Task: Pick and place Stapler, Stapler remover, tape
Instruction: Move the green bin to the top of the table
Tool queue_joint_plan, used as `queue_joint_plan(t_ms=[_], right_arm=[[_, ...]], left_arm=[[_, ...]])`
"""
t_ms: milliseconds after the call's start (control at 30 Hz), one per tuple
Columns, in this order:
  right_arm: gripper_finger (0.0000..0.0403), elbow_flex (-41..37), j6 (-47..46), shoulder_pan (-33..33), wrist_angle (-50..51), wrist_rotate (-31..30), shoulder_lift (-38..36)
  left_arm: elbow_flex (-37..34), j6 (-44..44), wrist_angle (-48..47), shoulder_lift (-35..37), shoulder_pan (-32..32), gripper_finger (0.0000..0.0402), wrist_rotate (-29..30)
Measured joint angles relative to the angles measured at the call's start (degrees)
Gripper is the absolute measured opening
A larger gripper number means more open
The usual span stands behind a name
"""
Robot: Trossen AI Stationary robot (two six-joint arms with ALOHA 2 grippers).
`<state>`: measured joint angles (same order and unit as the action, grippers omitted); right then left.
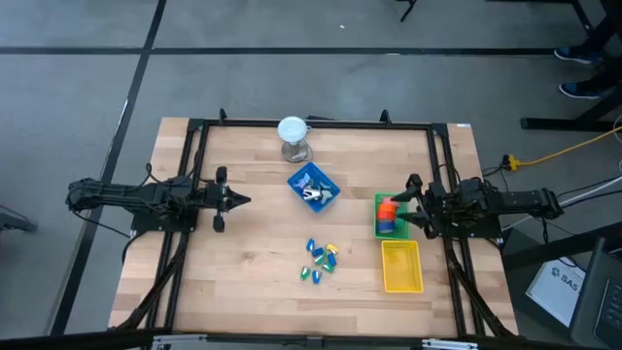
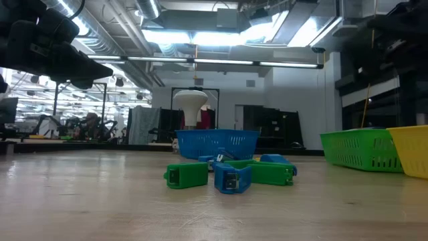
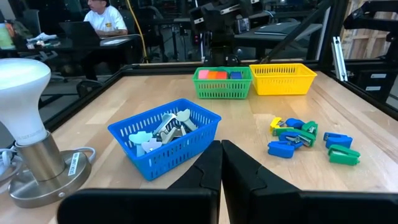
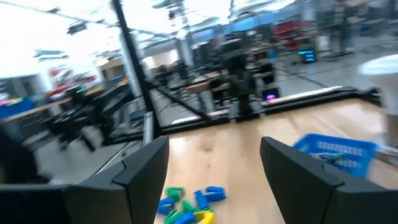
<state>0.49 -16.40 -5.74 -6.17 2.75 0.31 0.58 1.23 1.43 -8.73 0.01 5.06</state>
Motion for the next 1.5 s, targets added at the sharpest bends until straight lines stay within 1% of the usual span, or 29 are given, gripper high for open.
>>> queue_joint_plan(t_ms=[200, 333, 467, 633, 700, 800, 867, 1000, 1067, 1167, 1233, 1300, 1367, 1500], right_arm=[[0.0259, 0.1, -1.5, 0.0, -1.9, -9.6, 0.3], [0.0259, 1.9, -3.1, 0.0, -1.5, -14.6, 3.7], [0.0259, 5.2, -4.4, 0.0, -1.3, -18.2, 11.2], [0.0259, 11.4, -4.3, 0.0, -0.8, -18.6, 24.2], [0.0259, 15.3, -4.2, 0.0, 2.9, -18.2, 29.2], [0.0259, 22.7, -5.6, 0.0, 13.7, -17.3, 36.6], [0.0259, 27.8, -10.0, 0.0, 21.1, -17.3, 41.2], [0.0259, 37.3, -21.7, 0.3, 35.1, -17.6, 49.6], [0.0259, 41.3, -25.3, 0.3, 42.5, -17.2, 53.3], [0.0259, 45.9, -25.3, 0.3, 51.2, -12.8, 58.2], [0.0253, 47.8, -23.3, 0.2, 53.8, -8.9, 60.8], [0.0238, 48.6, -21.8, -0.1, 54.5, -5.7, 62.7], [0.0212, 48.6, -21.9, -0.3, 54.7, -3.2, 64.4], [0.0134, 47.2, -25.8, -1.3, 57.2, 2.1, 67.7]], left_arm=[[0.0, 0.0, 0.0, 0.0, 0.0, 0.0001, 0.0], [0.0, 0.0, 0.0, 0.0, 0.0, 0.0001, 0.0], [0.0, 0.0, 0.0, 0.0, 0.0, 0.0001, 0.0], [0.0, 0.0, 0.0, 0.0, 0.0, 0.0001, 0.0], [0.0, 0.0, 0.0, 0.0, 0.0, 0.0001, 0.0], [0.0, 0.0, 0.0, 0.0, 0.0, 0.0001, 0.0], [0.0, 0.0, 0.0, 0.0, 0.0, 0.0001, 0.0], [0.0, 0.0, 0.0, 0.0, 0.0, 0.0001, 0.0], [0.0, 0.0, 0.0, 0.0, 0.0, 0.0001, 0.0], [0.0, 0.0, 0.0, 0.0, 0.0, 0.0001, 0.0], [0.0, 0.0, 0.0, 0.0, 0.0, 0.0001, 0.0], [0.0, 0.0, 0.0, 0.0, 0.0, 0.0001, 0.0], [0.0, 0.0, 0.0, 0.0, 0.0, 0.0001, 0.0], [0.0, 0.0, 0.0, 0.0, 0.0, 0.0001, 0.0]])
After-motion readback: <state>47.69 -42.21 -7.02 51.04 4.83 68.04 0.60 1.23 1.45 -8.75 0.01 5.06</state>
